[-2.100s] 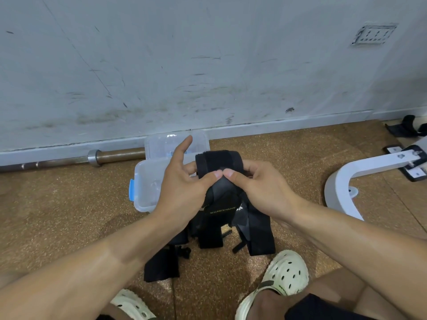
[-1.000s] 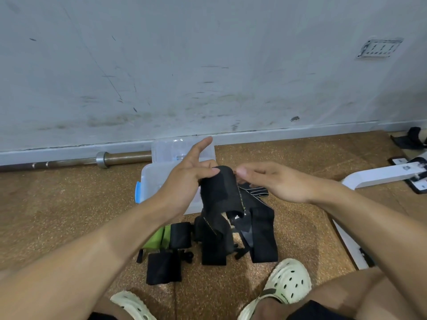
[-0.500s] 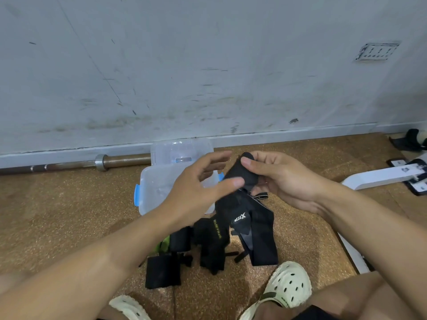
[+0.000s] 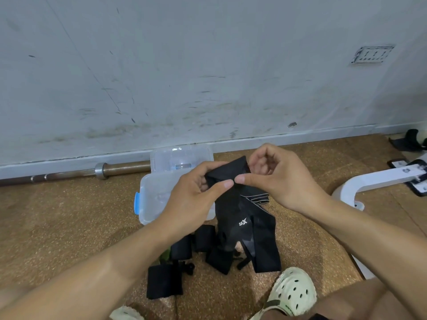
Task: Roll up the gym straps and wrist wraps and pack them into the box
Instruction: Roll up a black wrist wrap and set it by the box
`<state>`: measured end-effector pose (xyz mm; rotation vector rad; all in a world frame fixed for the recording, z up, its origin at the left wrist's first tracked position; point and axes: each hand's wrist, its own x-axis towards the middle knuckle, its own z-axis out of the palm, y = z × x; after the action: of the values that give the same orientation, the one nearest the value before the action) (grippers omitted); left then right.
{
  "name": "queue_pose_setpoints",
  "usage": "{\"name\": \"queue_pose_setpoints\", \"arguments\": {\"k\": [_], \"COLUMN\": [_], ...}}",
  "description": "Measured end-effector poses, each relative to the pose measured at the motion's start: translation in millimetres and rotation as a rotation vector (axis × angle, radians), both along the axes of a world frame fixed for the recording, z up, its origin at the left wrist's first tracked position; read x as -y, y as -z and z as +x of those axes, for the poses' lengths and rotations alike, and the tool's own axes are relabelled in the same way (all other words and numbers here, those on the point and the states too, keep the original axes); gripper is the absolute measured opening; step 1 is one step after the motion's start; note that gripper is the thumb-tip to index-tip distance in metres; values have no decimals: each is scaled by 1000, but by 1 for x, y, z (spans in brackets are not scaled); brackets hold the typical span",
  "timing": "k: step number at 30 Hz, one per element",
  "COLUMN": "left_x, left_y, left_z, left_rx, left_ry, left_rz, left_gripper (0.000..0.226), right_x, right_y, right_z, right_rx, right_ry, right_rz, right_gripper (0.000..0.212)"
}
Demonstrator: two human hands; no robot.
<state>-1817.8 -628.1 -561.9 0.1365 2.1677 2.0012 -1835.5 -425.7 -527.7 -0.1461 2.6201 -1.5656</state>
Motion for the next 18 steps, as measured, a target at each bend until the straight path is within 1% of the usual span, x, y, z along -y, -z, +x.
{"name": "queue_pose_setpoints", "arguments": {"k": [2,5,6,10,13,18], "left_x": [1,2,1,-1,-2,-3], "left_y": [-1,-1,-1,-2,-7,-13], "left_z": [-1,-1,-1,-2,-2,-1], "left_rx": [17,33,41,108,187,280], "left_ry": [23,64,71,68,82,91], "left_rz": [-7,-2,7,104,160,200], "left_gripper": [27,27,27,31,40,54], "right_x": [-3,-7,-8,-4,-1,5], "right_y": [-3,-11,-12,-10,-7,-2], "right_z": [-1,-3,-3,0,3,5], "right_rx": [-71,-59,-57,-60,-144,-248], "right_ry": [-33,-162,-192,-182,-162,-89], "right_rz": [102,219,236,164,117,12], "right_gripper": [45,51,48,34,29,25]}}
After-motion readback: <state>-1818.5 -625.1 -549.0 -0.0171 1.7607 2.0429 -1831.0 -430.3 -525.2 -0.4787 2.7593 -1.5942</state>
